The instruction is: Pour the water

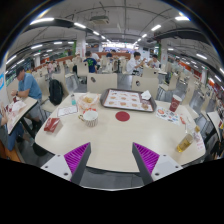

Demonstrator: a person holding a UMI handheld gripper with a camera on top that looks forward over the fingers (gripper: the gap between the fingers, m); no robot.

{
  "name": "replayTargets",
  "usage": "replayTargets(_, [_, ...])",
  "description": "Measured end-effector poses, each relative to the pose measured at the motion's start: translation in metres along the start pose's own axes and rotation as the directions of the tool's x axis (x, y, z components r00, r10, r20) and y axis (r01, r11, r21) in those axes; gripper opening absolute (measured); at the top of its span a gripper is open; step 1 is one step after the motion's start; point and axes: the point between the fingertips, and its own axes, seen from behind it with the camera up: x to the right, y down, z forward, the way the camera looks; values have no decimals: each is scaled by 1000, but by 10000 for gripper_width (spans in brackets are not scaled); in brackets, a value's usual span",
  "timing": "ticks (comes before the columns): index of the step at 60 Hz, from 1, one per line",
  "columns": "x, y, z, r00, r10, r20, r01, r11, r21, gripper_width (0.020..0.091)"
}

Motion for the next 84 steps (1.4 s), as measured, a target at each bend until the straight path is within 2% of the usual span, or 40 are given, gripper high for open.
replayTargets(9, [31, -4, 21, 1000, 4, -27, -4, 1000, -7, 851])
replayTargets(16, [73, 21, 21, 998, 22, -60, -23, 999, -24, 853])
replayTargets(32, [235, 77, 40, 980, 84, -179, -90, 996, -25, 855])
replayTargets(43, [326, 86, 68, 970, 127, -206, -125, 992, 22, 846])
replayTargets(57, [380, 53, 125, 970, 155, -189, -135, 984, 115, 833])
replayTargets(60, [387, 47, 135, 969, 151, -197, -126, 983, 132, 787])
replayTargets(62, [389, 45, 141, 970, 146, -197, -120, 983, 140, 726])
replayTargets(66, [392, 39, 148, 969, 145, -201, -113, 980, 163, 513])
replayTargets(71, [394, 36, 150, 966, 162, -202, -124, 975, 187, 485])
replayTargets(76, [396, 37, 150, 962, 175, -212, -133, 971, 196, 431])
replayTargets(77, [396, 36, 150, 962, 172, -213, -130, 972, 197, 398])
replayTargets(84, [394, 35, 151, 960, 169, -223, -129, 974, 186, 399])
